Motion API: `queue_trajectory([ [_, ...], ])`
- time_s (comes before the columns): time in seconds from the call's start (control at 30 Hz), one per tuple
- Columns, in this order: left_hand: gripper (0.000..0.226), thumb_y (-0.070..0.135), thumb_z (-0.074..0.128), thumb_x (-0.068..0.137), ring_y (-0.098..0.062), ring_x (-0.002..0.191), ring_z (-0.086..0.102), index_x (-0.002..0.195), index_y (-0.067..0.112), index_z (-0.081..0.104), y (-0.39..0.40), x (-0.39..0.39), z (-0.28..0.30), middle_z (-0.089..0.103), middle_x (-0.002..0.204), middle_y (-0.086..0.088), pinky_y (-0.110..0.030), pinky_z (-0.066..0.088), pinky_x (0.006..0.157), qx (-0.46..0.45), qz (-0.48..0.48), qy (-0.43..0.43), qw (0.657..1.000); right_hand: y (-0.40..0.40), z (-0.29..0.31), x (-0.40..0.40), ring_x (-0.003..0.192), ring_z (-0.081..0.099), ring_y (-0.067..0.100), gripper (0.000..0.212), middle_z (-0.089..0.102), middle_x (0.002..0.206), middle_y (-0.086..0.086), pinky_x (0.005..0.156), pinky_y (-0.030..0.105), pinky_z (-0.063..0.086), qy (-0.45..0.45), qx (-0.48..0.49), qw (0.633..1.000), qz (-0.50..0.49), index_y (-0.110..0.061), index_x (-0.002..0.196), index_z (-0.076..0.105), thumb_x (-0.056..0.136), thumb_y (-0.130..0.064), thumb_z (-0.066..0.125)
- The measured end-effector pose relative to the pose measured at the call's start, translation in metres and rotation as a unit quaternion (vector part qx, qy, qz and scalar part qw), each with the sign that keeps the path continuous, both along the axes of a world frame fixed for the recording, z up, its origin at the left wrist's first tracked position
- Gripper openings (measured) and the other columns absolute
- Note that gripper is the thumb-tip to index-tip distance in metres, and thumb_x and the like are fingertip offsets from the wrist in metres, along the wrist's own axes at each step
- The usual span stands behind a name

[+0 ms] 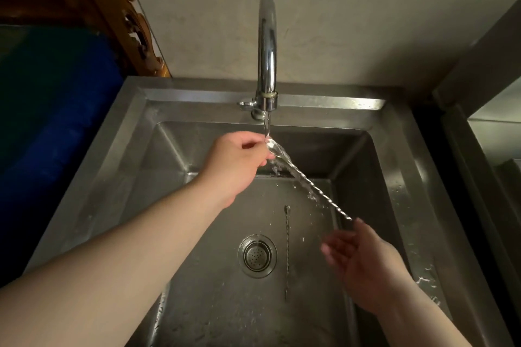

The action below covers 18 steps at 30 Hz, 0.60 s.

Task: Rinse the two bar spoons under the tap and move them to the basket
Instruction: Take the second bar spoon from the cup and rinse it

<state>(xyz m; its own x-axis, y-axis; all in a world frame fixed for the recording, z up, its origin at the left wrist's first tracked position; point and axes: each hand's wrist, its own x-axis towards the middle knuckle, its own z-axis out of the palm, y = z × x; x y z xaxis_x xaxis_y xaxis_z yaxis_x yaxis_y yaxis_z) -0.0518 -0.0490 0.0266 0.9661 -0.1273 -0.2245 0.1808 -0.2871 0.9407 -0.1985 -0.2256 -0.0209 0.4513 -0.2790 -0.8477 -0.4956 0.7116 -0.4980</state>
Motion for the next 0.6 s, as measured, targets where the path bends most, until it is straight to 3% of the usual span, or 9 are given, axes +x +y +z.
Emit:
queue_trajectory([
  [0.07,0.018,0.027,0.062,0.081,-0.003,0.064,0.066,0.072,0.037,0.074,0.001,0.003,0.003,0.077,0.08,0.014,-0.026,0.053,0.06,0.017,-0.022,-0.029,0.999,0.012,0.0,0.007,0.037,0.053,0.019,0.039,0.066,0.053,0.008,0.036,0.023,0.039,0.04,-0.144,0.974,0.17,-0.006,0.083,0.062,0.098,-0.039,0.049],
  [0.13,0.024,0.027,0.064,0.081,-0.016,0.066,0.067,0.067,0.045,0.073,0.003,0.004,0.005,0.077,0.081,0.013,-0.034,0.052,0.06,0.035,-0.04,-0.046,0.998,0.027,0.006,0.02,0.053,0.061,0.021,0.032,0.069,0.064,0.001,0.048,0.031,0.045,-0.013,-0.389,0.873,0.295,-0.013,0.081,0.065,0.094,-0.039,0.052],
  [0.2,0.029,0.025,0.063,0.08,-0.026,0.071,0.071,0.063,0.046,0.072,0.005,0.006,0.006,0.076,0.083,0.022,-0.04,0.054,0.06,0.056,-0.057,-0.066,0.995,0.043,0.016,0.041,0.079,0.062,0.016,0.019,0.066,0.086,-0.005,0.067,0.032,0.047,-0.125,-0.53,0.781,0.305,-0.022,0.095,0.065,0.092,-0.039,0.056],
  [0.23,0.029,0.024,0.062,0.081,-0.023,0.073,0.072,0.061,0.044,0.072,0.005,0.008,0.006,0.075,0.087,0.027,-0.038,0.055,0.061,0.071,-0.071,-0.078,0.992,0.05,0.02,0.054,0.088,0.059,0.013,0.021,0.063,0.096,-0.006,0.076,0.03,0.045,-0.163,-0.543,0.768,0.298,-0.023,0.106,0.063,0.093,-0.038,0.056],
  [0.3,0.027,0.022,0.063,0.084,-0.007,0.078,0.072,0.064,0.037,0.072,0.006,0.011,0.007,0.074,0.093,0.028,-0.031,0.058,0.07,0.089,-0.096,-0.095,0.987,0.061,0.029,0.083,0.093,0.06,0.011,0.026,0.063,0.103,-0.005,0.083,0.03,0.046,-0.199,-0.489,0.797,0.294,-0.02,0.115,0.061,0.097,-0.036,0.052],
  [0.37,0.02,0.021,0.064,0.086,0.005,0.083,0.07,0.073,0.031,0.074,0.009,0.014,0.008,0.075,0.093,0.023,-0.023,0.057,0.079,0.104,-0.101,-0.121,0.982,0.069,0.034,0.102,0.082,0.066,0.013,0.027,0.071,0.091,-0.003,0.075,0.034,0.051,-0.213,-0.402,0.842,0.29,-0.016,0.103,0.065,0.1,-0.034,0.046],
  [0.47,0.015,0.025,0.065,0.086,0.006,0.083,0.069,0.083,0.033,0.077,0.016,0.017,0.009,0.076,0.088,0.022,-0.019,0.054,0.079,0.097,-0.09,-0.139,0.981,0.074,0.033,0.11,0.054,0.054,0.013,0.036,0.063,0.062,-0.003,0.053,0.035,0.044,-0.25,-0.334,0.866,0.275,-0.015,0.082,0.064,0.1,-0.04,0.045],
  [0.6,0.017,0.029,0.063,0.089,-0.002,0.096,0.069,0.097,0.026,0.078,0.019,0.017,0.007,0.076,0.097,0.016,-0.031,0.053,0.094,0.048,-0.095,-0.083,0.991,0.078,0.029,0.111,0.048,0.043,0.008,0.04,0.053,0.054,-0.007,0.047,0.026,0.036,-0.264,-0.345,0.865,0.251,-0.023,0.067,0.061,0.096,-0.046,0.046],
])
